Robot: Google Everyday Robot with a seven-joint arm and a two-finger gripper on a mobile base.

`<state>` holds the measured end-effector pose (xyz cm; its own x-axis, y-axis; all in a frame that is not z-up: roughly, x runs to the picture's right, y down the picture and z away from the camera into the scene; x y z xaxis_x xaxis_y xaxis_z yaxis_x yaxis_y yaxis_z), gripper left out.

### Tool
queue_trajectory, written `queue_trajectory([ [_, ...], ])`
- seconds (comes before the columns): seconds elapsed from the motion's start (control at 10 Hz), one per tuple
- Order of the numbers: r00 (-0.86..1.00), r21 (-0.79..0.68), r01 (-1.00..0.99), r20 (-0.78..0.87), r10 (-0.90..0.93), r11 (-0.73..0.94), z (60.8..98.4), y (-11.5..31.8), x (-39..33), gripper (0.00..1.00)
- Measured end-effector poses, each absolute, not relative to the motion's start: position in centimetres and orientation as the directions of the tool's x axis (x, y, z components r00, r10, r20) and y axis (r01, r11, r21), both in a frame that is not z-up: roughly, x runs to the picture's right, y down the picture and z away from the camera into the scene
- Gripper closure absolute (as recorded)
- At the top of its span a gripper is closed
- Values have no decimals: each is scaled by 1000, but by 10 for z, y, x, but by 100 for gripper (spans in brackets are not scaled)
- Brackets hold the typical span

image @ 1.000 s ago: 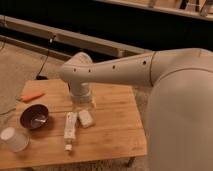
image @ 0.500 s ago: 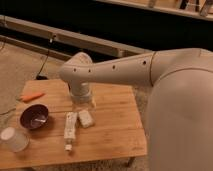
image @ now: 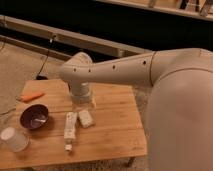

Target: Place the ceramic cup over the eraser

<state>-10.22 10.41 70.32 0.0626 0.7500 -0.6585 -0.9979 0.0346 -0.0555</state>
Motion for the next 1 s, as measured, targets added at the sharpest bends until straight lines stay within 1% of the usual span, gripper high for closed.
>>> queue_trajectory([
  [0.7,63,-56,-998,-658,750,35,703,104,-102,35],
  [0.9,87,-57,-996,-638,765,65,700,95,-106,35],
  [1.0,126,-66,-992,-619,775,108,697,84,-121,35],
])
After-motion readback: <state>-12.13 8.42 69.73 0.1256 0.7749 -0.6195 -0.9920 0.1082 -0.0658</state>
